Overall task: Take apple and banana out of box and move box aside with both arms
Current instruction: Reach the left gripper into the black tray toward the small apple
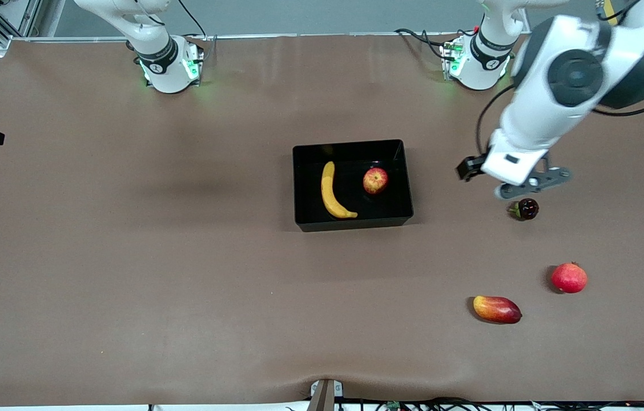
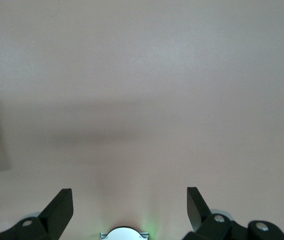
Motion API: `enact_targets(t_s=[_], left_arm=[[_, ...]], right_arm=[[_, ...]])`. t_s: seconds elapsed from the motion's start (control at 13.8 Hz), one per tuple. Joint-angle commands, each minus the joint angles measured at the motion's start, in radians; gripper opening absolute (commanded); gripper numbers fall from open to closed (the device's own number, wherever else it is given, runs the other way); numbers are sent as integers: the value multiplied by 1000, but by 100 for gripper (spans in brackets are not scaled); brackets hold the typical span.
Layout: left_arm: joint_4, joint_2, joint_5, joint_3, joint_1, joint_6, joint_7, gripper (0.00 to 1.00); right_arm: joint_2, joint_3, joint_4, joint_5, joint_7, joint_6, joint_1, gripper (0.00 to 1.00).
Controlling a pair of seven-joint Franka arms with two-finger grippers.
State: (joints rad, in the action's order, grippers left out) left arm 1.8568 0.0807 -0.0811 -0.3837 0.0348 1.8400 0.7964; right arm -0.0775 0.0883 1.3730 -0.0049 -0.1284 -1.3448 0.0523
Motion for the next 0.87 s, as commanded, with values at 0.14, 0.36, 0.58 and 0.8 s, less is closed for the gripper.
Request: enact_targets(t_s=[0.14,0.36,0.58,0.8], left_arm=[[76,103,-16,-79,49,152,346,100],[53,215,-26,-80,147,246,629,100],[53,295,-89,-80,209,297,836,100],[54,378,-195,-81,251,334,975,100]], right_arm=[[16,-7,15,-15,-3,-4,8,100],[16,-7,15,-15,-3,-2,8,100],[16,-7,15,-15,-3,-4,8,100],[16,-7,15,-15,-3,-2,8,100]])
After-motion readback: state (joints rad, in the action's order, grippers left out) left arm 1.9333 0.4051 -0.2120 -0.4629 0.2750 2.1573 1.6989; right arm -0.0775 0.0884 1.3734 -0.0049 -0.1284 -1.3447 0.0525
